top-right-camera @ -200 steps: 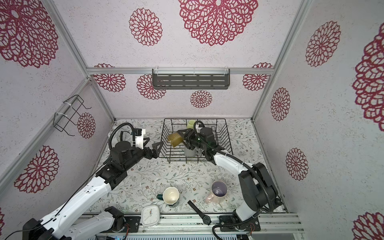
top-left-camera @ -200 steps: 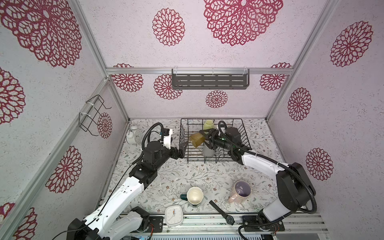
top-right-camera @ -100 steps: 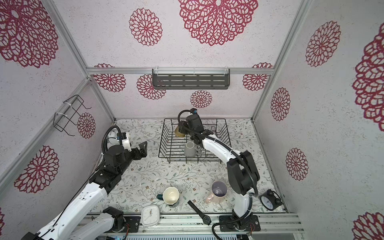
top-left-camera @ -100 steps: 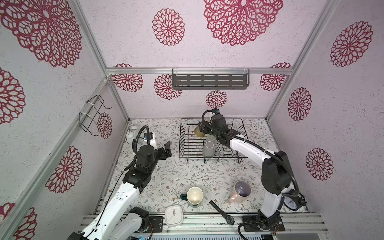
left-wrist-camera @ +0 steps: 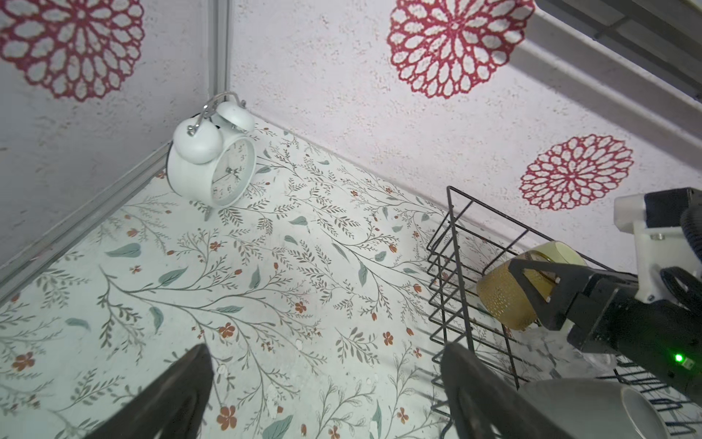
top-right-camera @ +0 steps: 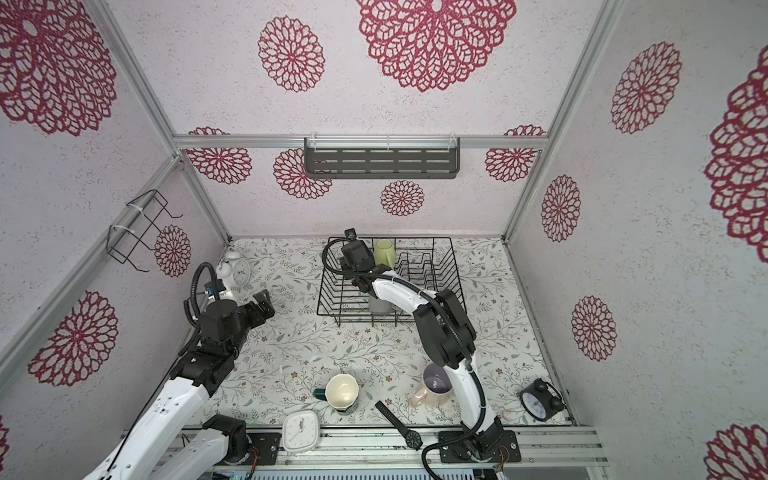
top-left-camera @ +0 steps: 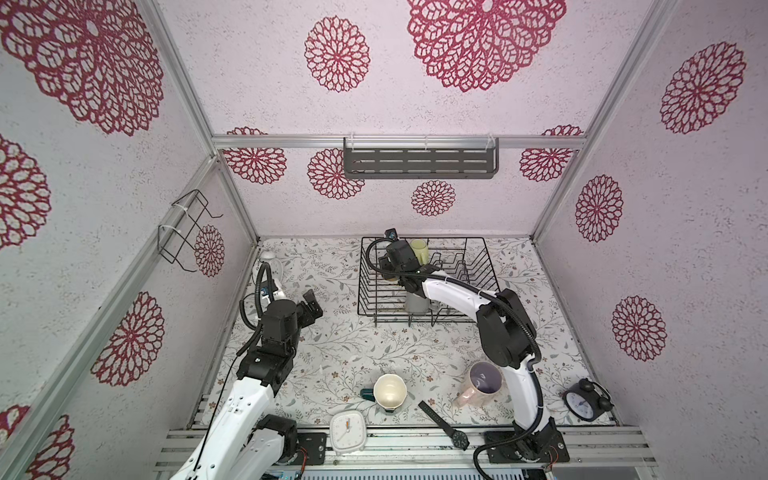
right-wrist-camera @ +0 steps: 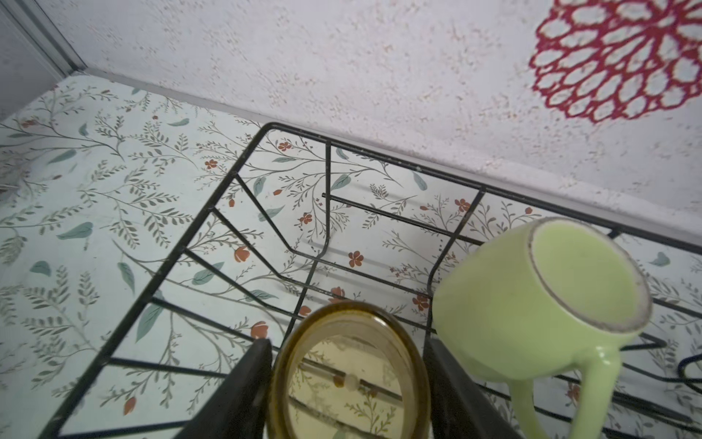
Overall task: Load cups into a dish rack
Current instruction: Place the cup upside down at the dish rack.
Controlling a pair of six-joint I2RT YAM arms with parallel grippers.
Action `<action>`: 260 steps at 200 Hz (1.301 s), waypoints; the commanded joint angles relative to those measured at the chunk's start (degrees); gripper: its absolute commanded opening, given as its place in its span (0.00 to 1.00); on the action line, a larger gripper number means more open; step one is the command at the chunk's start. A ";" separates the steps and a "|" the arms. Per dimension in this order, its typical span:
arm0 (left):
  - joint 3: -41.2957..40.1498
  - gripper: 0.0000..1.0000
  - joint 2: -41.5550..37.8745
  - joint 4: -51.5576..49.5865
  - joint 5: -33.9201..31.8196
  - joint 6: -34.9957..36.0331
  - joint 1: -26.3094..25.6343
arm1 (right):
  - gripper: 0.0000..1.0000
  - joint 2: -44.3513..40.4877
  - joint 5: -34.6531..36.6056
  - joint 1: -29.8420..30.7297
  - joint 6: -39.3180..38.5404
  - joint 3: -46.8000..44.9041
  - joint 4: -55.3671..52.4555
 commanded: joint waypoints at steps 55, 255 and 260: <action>-0.10 0.97 2.00 -1.32 -0.10 -2.08 2.42 | 0.45 6.85 5.72 -0.22 -0.99 7.56 11.18; -1.91 0.97 1.29 1.20 3.64 -2.36 4.33 | 0.59 13.55 1.86 -1.79 3.37 11.27 10.56; -1.93 0.97 1.33 1.13 3.68 -2.43 4.36 | 0.61 13.51 2.02 -1.73 3.13 11.18 10.48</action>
